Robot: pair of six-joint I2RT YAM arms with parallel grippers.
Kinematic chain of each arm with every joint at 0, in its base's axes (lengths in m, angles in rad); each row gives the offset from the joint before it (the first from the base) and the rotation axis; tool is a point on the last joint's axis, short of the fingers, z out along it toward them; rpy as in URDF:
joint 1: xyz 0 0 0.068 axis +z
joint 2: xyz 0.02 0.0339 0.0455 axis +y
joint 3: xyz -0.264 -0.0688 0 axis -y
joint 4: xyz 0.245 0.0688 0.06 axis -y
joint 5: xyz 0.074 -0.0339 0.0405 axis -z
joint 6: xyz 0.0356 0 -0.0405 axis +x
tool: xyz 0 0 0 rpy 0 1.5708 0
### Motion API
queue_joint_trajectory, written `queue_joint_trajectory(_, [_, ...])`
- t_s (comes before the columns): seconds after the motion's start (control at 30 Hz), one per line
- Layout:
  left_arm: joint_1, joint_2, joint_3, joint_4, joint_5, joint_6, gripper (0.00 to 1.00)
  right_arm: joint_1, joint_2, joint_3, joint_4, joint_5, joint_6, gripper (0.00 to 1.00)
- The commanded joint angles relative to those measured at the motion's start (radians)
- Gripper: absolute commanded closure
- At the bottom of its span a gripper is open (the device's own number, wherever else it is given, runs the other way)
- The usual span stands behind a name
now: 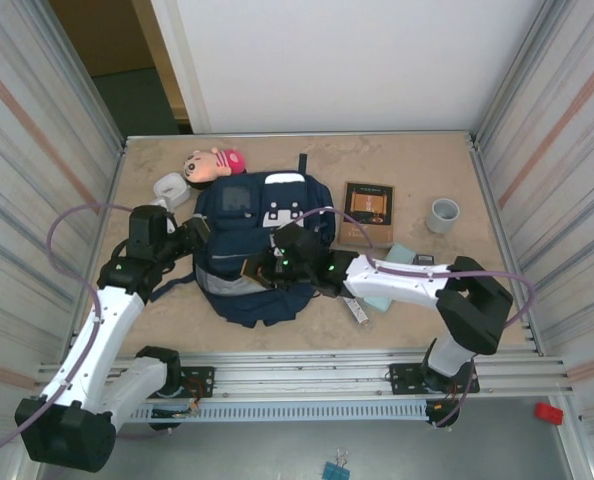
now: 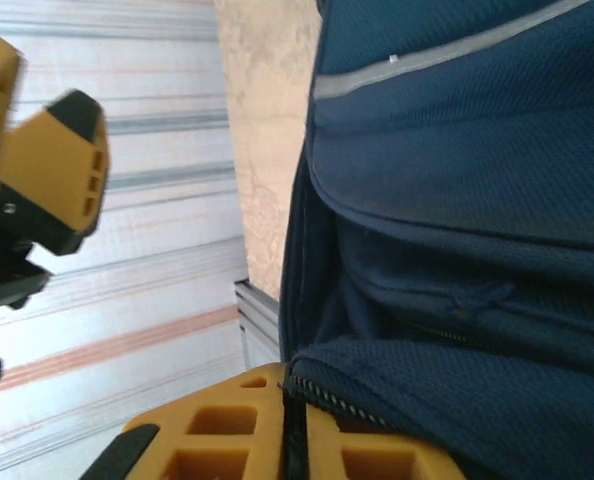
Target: Pack the student bag
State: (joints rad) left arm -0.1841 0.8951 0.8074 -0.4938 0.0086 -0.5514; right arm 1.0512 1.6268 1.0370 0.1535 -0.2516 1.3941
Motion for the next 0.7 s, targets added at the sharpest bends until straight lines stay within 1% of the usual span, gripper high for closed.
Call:
queue_joint_trajectory(0.0, [0.003, -0.02, -0.01, -0.005, 0.046, -0.022, 0.38, 0.023, 0.011, 0.052, 0.052, -0.028, 0.029, 0.78])
queue_joint_trajectory(0.1, [0.003, -0.02, -0.012, -0.007, 0.08, -0.031, 0.38, 0.033, -0.015, 0.051, -0.038, -0.022, -0.001, 0.59])
queue_joint_trajectory(0.17, [0.003, -0.02, -0.017, -0.007, 0.099, -0.038, 0.38, 0.035, -0.045, 0.042, -0.116, -0.015, -0.025, 0.52])
queue_joint_trajectory(0.27, [0.002, -0.023, -0.032, -0.006, 0.126, -0.051, 0.38, 0.028, -0.116, 0.017, -0.251, 0.009, -0.081, 0.48])
queue_joint_trajectory(0.37, [-0.004, -0.028, -0.055, 0.015, 0.173, -0.071, 0.38, -0.011, -0.203, 0.008, -0.424, 0.035, -0.167, 0.46])
queue_joint_trajectory(0.43, [-0.024, -0.023, -0.069, 0.049, 0.207, -0.094, 0.38, -0.056, -0.257, 0.001, -0.52, 0.041, -0.213, 0.46])
queue_joint_trajectory(0.47, [-0.039, -0.015, -0.074, 0.069, 0.224, -0.098, 0.38, -0.087, -0.28, -0.002, -0.555, 0.037, -0.266, 0.46])
queue_joint_trajectory(0.53, [-0.085, 0.013, -0.071, 0.102, 0.23, -0.108, 0.38, -0.173, -0.322, -0.003, -0.623, 0.003, -0.332, 0.45])
queue_joint_trajectory(0.6, [-0.138, 0.061, -0.054, 0.144, 0.236, -0.114, 0.38, -0.28, -0.348, 0.002, -0.673, -0.053, -0.404, 0.45])
queue_joint_trajectory(0.67, [-0.191, 0.126, -0.024, 0.181, 0.24, -0.115, 0.38, -0.387, -0.355, 0.023, -0.732, -0.087, -0.493, 0.42])
